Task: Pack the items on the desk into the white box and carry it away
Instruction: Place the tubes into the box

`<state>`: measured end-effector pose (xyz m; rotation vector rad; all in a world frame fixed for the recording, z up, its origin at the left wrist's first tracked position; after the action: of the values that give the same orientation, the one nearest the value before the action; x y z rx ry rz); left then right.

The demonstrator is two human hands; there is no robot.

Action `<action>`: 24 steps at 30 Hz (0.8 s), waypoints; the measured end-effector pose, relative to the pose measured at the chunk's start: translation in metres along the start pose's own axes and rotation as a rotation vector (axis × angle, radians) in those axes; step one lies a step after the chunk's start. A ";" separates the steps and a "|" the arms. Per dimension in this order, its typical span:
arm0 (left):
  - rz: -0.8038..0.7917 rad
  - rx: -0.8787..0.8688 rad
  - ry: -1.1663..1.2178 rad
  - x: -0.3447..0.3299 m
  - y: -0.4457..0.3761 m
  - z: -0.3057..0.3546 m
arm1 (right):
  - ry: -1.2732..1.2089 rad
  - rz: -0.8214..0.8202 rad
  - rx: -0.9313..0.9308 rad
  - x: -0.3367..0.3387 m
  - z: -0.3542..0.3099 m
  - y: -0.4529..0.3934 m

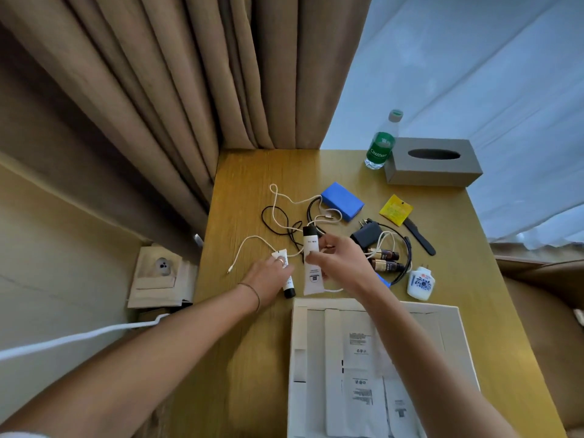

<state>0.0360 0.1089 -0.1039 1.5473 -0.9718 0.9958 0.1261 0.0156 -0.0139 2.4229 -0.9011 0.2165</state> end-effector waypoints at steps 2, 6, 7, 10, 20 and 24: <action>-0.010 0.014 -0.015 -0.002 -0.005 -0.002 | -0.056 0.002 -0.004 0.003 0.001 0.009; -0.018 0.027 -0.038 -0.005 -0.011 -0.004 | -0.144 -0.008 0.025 0.007 -0.003 0.026; -0.018 0.024 -0.047 -0.004 -0.012 -0.004 | -0.167 -0.014 0.027 0.008 -0.004 0.029; 0.000 0.039 -0.036 -0.004 -0.015 -0.007 | -0.229 -0.023 0.029 0.012 -0.004 0.042; 0.084 0.272 0.397 0.006 0.013 -0.024 | -0.348 -0.033 0.025 0.023 0.004 0.077; 0.152 0.363 0.727 0.017 0.044 -0.027 | -0.328 -0.083 0.021 0.019 0.017 0.093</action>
<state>-0.0023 0.1261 -0.0700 1.2326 -0.4056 1.7531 0.0803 -0.0625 0.0183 2.5535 -0.9351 -0.2092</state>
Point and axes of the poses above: each hand's wrist, its own y-axis away from the middle knuckle, its own x-axis out of the back of the hand, z = x × y, the point moved 9 cm from there along -y, towards the middle knuckle, and after that the axes turned 8 degrees about -y, right-handed, at the moved point
